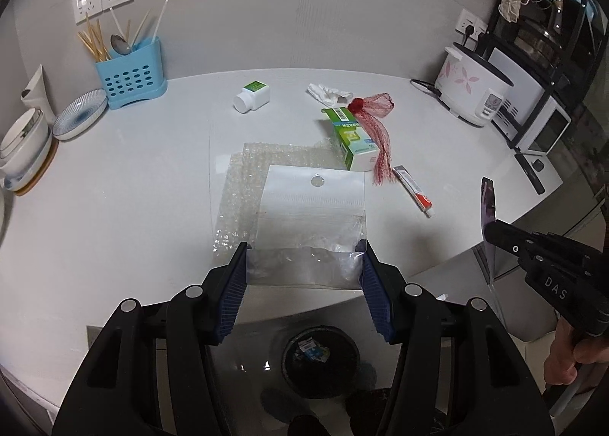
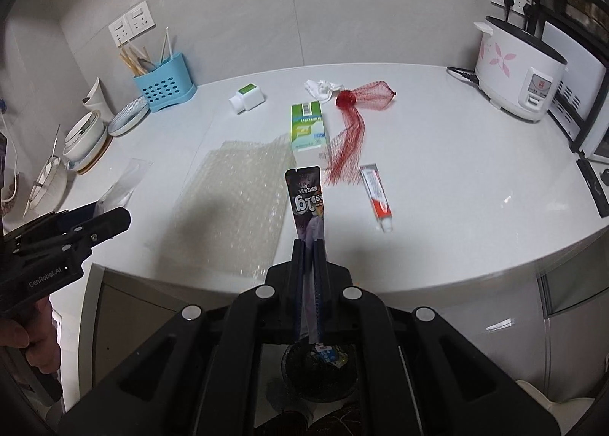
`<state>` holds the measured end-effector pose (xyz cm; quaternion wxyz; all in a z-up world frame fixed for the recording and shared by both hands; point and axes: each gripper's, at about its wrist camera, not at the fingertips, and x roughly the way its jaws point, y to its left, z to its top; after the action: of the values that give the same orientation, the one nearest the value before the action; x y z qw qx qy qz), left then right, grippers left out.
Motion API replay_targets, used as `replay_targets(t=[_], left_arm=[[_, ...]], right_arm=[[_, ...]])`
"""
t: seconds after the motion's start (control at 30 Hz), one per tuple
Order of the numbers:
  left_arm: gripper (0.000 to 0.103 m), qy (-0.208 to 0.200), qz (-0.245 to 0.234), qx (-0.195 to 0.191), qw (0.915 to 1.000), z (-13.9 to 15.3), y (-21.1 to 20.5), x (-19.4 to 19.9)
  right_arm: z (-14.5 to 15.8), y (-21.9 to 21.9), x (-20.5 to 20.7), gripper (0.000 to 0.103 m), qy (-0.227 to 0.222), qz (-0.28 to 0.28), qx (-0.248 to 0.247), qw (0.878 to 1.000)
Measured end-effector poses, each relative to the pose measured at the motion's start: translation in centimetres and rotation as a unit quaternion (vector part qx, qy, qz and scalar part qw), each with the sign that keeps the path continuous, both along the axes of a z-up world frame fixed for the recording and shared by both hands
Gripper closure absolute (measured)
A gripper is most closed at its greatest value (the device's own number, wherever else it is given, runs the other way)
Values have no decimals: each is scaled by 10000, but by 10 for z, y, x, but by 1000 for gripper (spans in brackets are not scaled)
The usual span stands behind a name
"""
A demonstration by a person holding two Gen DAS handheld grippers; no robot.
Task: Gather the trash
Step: 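Lift the bag and snack stick and carry them down over the basket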
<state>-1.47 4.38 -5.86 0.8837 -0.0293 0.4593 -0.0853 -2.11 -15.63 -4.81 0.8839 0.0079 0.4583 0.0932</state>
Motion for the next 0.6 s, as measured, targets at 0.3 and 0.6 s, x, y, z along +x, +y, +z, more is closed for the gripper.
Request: replay_targets(t=[0.3,0.6], left_arm=[[48,43,76,-28,10000,-21,-17,-43],[48,210,302,22,9993,-58,-46,-85]], right_arm=[[-21,-17,-33,99,93,119,14,9999],[-56,-38,-76,99,258,477,3,9985]])
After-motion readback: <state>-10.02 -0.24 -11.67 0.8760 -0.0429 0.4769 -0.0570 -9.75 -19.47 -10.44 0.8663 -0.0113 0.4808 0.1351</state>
